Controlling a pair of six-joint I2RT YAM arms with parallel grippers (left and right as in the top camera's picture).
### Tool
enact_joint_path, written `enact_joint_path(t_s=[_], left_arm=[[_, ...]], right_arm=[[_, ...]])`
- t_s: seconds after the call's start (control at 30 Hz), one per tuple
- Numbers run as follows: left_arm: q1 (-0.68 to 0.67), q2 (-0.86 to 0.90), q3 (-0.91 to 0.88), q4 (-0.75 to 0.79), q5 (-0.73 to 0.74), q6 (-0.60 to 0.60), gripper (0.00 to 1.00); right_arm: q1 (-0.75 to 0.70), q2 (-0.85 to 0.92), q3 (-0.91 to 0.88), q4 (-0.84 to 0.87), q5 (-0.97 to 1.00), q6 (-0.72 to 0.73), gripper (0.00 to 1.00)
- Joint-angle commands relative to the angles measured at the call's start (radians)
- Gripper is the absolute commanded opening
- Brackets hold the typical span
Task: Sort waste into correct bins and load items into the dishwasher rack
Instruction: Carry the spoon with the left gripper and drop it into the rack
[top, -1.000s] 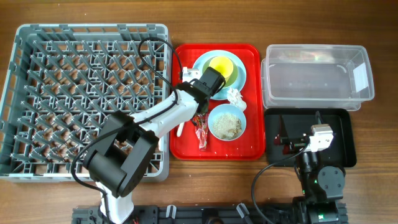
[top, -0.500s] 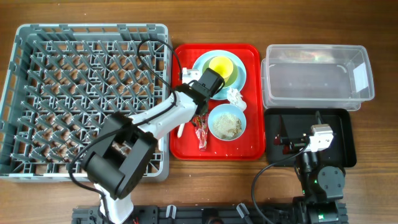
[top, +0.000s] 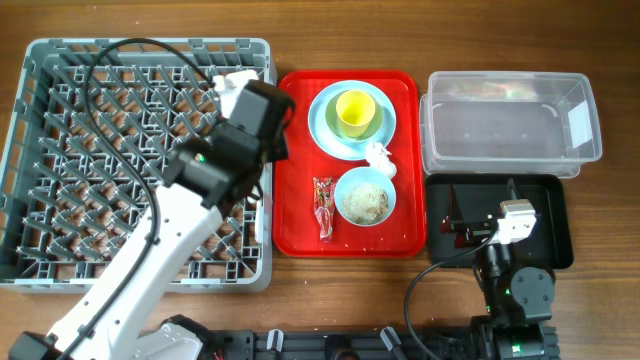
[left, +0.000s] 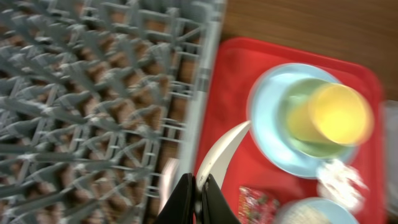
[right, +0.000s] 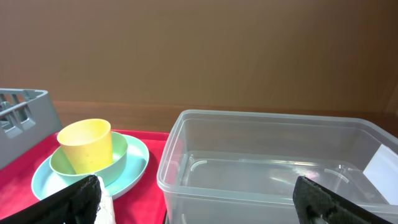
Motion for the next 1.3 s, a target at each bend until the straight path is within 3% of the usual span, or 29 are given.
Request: enact_joint_path(t_s=[0.0,0.57,0.63,0.7,0.8,0.97,1.1,1.27], left_arm=[[0.072,0.046,-0.012,-0.01,0.0,0.035,0.04],[0.097,0.301,-0.012,-0.043,-0.016,-0.053,0.05],[0.097,0.306,-0.012,-0.045,-0.016,-0.053,0.08],[0.097,0.306,-0.012,-0.045,-0.016,-0.053,0.19],[0.103,0.306,-0.012,-0.044,-0.02,-0.053,0.23],[0.124,0.288,-0.004,-0.045,-0.018,-0.052,0.16],[0.107,0.172,0.005,-0.049,0.116,-0.048,0.15],[0.038,0.021,0.005,-0.076,0.375,-0.047,0.26]], right_arm=[[0.003,-0.002,-0.001,0.006,-0.009,-0.01,1.0],[0.003,-0.002,-0.001,0.006,-0.009,-0.01,1.0],[0.003,-0.002,-0.001,0.006,-0.009,-0.01,1.0],[0.003,-0.002,-0.001,0.006,-0.009,-0.01,1.0],[0.003,-0.002,-0.001,0.006,-0.009,-0.01,1.0],[0.003,-0.002,-0.001,0.006,-0.009,-0.01,1.0],[0.003,-0.002,-0.001,0.006,-0.009,-0.01,1.0],[0.003,-0.002,-0.001,0.006,-0.009,-0.01,1.0]])
